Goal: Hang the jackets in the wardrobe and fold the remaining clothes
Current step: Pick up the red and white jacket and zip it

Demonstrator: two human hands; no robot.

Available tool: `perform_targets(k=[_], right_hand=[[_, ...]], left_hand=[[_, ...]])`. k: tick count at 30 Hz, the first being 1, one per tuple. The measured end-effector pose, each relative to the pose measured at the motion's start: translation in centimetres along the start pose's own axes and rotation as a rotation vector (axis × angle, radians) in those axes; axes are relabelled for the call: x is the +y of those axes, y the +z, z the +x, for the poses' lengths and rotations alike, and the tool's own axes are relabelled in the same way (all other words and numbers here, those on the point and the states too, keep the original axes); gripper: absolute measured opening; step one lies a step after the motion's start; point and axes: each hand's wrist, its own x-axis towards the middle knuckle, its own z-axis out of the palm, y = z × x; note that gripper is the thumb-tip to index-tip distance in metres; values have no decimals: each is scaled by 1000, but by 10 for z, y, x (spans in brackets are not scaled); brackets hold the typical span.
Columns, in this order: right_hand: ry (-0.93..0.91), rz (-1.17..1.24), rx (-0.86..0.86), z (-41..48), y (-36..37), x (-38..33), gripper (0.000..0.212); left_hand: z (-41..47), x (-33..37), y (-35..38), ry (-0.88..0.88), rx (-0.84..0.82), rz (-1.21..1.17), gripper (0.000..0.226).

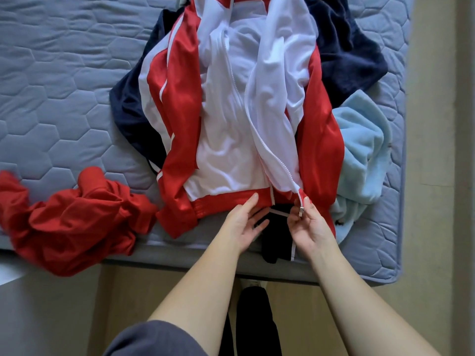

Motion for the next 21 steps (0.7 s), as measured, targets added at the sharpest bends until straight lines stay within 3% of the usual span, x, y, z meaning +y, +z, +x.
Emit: perform_targets(k=[3,7,13,21], right_hand=[[1,11,21,-5,0,1,9],[70,-183,-77,-17,-1,5,2],[171,-198,-279,-34,6,28,19],[157,-262,-313,-58,27,63,20]], left_hand=[[-3,2,7,47,18,13,12],[-19,8,0,152,-73,33,10],[-58,27,-23,297,-188,104,9],[-89,39,-39,406,-138,79,15]])
